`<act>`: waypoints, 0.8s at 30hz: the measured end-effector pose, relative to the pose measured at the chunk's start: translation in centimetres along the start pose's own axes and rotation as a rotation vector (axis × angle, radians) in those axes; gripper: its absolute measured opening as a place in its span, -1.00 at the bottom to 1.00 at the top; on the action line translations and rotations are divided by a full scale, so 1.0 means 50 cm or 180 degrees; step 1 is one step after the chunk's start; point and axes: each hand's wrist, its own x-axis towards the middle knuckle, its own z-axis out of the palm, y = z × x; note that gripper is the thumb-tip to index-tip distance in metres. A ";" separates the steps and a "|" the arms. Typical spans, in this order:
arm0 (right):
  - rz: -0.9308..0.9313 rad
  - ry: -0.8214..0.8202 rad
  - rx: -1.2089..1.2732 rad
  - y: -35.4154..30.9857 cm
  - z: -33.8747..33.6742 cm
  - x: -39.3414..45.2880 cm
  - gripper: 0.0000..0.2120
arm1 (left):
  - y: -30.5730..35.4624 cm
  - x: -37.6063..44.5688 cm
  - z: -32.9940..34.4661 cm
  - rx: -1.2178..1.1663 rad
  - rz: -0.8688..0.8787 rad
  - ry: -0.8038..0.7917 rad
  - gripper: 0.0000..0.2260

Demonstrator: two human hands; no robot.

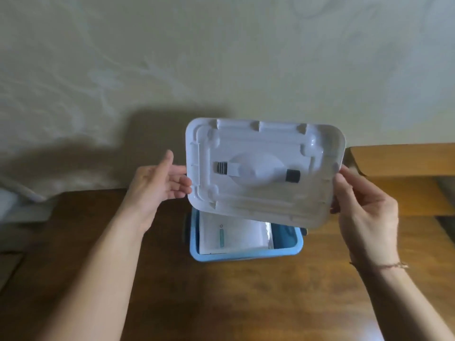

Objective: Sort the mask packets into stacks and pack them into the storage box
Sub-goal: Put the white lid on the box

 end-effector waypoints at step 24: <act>0.0550 -0.0624 -0.2128 0.178 0.074 -0.081 -0.59 | -0.279 -0.058 0.077 0.1542 0.0710 0.1081 -0.63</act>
